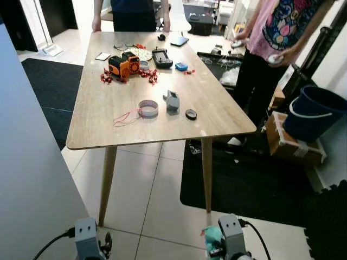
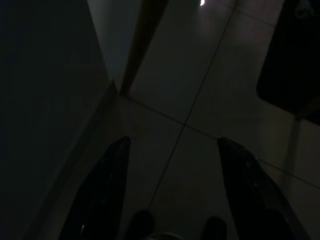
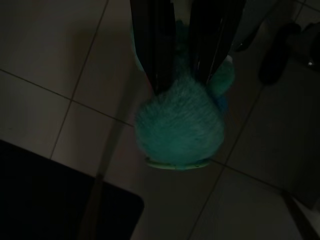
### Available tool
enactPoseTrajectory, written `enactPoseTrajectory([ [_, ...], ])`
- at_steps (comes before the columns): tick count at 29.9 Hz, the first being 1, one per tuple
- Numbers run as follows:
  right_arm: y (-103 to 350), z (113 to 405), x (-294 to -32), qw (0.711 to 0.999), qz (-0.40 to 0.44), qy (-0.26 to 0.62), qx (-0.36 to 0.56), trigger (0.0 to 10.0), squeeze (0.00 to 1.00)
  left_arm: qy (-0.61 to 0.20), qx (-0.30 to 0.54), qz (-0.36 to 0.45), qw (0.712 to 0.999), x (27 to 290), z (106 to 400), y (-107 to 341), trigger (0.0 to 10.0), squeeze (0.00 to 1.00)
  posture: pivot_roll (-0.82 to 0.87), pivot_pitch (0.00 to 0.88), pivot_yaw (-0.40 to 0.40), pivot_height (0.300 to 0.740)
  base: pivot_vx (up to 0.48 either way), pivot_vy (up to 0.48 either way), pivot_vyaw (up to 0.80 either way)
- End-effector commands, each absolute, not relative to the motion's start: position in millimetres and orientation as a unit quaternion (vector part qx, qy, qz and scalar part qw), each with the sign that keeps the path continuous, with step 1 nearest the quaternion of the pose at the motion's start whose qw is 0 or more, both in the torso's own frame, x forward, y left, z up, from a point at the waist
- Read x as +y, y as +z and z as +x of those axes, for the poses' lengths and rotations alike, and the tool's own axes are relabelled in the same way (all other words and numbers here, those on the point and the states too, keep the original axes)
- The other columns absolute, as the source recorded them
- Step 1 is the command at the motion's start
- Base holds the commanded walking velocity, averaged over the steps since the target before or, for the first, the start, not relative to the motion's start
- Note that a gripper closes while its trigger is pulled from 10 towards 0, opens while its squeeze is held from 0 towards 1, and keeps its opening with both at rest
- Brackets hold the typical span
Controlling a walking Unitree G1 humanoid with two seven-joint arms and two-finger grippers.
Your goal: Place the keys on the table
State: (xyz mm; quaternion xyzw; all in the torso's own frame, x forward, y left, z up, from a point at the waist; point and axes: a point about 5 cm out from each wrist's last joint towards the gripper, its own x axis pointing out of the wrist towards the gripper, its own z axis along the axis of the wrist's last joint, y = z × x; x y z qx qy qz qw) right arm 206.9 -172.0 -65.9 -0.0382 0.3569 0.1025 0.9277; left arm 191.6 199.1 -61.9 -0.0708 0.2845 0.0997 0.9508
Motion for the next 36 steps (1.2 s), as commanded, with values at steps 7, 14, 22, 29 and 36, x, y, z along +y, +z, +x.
enactPoseTrajectory([
  [7,-66.4,205.4,-176.0,0.927,-0.038,0.098,0.360,10.0,0.00,0.102,0.298,-0.077,0.946,196.2,188.3,-65.6,10.0,0.00,0.04,0.081,-0.070,0.740,0.000,-0.456,0.00],
  [14,-66.5,205.4,-175.4,0.927,-0.038,0.099,0.359,10.0,0.00,0.106,0.299,-0.079,0.945,196.7,188.7,-65.6,10.0,0.00,0.04,0.084,-0.071,0.740,0.000,-0.260,0.00],
  [22,-66.5,205.2,-176.8,0.927,-0.039,0.098,0.360,10.0,0.00,0.088,0.295,-0.068,0.949,192.8,191.8,-64.1,10.0,0.00,0.05,0.081,-0.069,0.740,0.000,0.000,0.00],
  [29,-66.2,205.9,-177.0,0.927,-0.040,0.098,0.360,10.0,0.00,0.089,0.292,-0.064,0.950,192.6,194.0,-62.9,10.0,0.00,0.05,0.071,-0.074,0.740,0.000,0.000,0.00],
  [36,-62.9,211.3,-176.3,0.928,-0.048,0.111,0.354,10.0,0.00,0.099,0.289,-0.065,0.950,193.1,194.1,-62.4,10.0,0.00,0.05,0.056,-0.103,0.740,0.000,0.000,0.00],
])
